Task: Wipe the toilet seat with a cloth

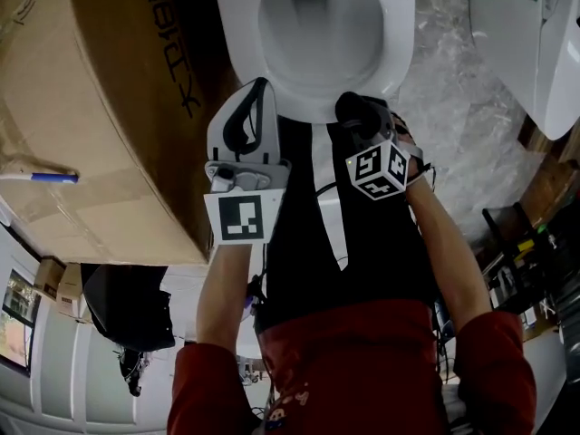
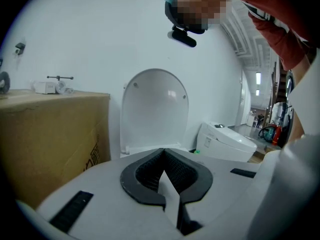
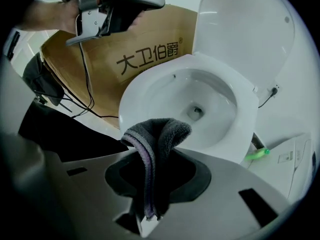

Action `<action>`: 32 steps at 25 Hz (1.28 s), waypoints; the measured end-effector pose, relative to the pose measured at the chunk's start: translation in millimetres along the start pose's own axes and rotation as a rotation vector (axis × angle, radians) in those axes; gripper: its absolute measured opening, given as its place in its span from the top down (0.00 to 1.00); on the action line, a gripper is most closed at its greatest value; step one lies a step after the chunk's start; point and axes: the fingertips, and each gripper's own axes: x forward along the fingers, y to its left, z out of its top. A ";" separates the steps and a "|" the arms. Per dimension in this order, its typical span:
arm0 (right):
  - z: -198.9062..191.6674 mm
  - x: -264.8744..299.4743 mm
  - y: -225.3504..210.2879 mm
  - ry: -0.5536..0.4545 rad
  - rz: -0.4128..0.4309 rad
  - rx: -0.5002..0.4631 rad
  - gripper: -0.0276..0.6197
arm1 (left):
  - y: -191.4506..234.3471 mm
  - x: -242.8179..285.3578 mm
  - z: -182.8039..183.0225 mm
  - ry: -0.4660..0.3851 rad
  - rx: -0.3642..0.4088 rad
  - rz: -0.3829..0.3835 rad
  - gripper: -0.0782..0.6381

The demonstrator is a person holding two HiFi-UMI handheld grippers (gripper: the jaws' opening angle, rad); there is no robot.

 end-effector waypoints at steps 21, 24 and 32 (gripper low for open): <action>128.3 47.8 83.4 -0.178 0.022 -0.538 0.82 | 57.2 -54.2 -1.3 -0.039 -0.015 0.201 0.87; 152.0 56.2 74.3 -0.216 0.005 -0.579 0.82 | 63.2 -56.7 0.0 -0.039 -0.020 0.227 0.87; 227.0 75.6 18.4 -0.295 -0.059 -0.628 0.82 | 68.9 -50.5 16.3 -0.060 -0.018 0.212 0.87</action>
